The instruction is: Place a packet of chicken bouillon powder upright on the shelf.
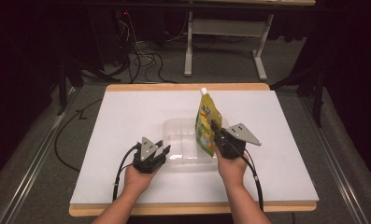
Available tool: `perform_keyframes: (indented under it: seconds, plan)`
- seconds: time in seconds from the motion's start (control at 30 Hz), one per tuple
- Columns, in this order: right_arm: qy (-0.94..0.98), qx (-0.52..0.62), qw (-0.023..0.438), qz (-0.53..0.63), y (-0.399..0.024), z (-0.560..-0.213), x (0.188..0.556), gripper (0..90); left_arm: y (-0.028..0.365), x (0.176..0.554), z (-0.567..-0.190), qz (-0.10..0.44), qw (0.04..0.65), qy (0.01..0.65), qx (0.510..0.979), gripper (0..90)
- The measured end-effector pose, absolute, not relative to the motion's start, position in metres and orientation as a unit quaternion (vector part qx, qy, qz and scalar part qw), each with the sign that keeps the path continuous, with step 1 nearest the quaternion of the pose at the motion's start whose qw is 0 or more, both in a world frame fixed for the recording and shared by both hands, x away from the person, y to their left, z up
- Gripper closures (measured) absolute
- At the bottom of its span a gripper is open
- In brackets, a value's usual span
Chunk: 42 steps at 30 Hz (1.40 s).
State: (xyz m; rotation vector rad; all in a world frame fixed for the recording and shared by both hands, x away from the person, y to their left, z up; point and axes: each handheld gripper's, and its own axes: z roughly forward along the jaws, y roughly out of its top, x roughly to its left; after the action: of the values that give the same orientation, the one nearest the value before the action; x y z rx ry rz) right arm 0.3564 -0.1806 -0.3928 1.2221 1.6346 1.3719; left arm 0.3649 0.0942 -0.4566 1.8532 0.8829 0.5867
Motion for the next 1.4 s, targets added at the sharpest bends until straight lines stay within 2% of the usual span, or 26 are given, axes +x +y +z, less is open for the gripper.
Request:
perform_keyframes:
  seconds: [1.17,1.3,1.4]
  plan:
    - [0.644,0.462,0.320,0.518,-0.177,-0.414,0.340,87.1,0.095,0.366,-0.457,0.235,0.484,0.362,0.761,64.5]
    - [0.648,0.461,0.318,0.517,-0.177,-0.414,0.340,84.7,0.096,0.366,-0.457,0.234,0.485,0.362,0.761,64.5]
    - [0.656,0.460,0.303,0.516,-0.177,-0.413,0.341,77.7,0.096,0.367,-0.457,0.234,0.485,0.362,0.761,64.6]
